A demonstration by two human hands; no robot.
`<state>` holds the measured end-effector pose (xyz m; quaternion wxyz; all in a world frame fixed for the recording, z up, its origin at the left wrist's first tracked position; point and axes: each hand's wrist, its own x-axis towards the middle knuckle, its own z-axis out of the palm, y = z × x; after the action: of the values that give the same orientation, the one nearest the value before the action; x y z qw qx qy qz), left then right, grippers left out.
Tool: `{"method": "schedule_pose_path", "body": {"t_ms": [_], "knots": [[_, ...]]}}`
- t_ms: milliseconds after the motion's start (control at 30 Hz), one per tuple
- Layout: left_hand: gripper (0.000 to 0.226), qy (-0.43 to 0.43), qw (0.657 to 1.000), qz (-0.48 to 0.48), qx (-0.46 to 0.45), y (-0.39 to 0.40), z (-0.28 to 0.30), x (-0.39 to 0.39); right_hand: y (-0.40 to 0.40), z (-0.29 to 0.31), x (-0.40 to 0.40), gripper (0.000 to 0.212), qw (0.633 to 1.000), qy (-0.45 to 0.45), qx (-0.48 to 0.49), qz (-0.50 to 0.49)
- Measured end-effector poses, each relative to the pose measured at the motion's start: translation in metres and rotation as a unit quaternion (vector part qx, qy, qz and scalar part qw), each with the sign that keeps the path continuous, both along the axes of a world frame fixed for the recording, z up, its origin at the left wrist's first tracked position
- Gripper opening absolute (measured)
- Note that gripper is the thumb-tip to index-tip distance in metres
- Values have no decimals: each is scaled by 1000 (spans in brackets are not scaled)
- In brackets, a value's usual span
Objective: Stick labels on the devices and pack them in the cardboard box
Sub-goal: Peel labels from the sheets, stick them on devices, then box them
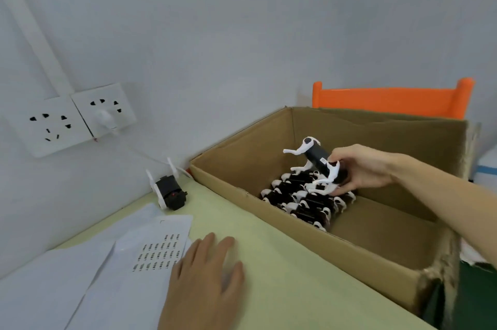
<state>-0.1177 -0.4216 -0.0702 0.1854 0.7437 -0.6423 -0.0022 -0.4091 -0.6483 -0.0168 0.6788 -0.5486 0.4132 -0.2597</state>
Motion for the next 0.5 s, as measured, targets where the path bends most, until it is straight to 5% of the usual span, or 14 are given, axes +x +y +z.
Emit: {"method": "schedule_pose_path", "body": {"t_ms": [100,267,500], "knots": [[50,-11,1000,4,28,-5,0,-2,-28,-11,-1,15,993,112,-12,33],[90,-59,996,29,61,-10,3,-6,-57,-19,13,40,944,319,-38,76],[52,-125,988,14,87,-8,9,-17,-55,-55,23,65,803,562,-44,194]]}}
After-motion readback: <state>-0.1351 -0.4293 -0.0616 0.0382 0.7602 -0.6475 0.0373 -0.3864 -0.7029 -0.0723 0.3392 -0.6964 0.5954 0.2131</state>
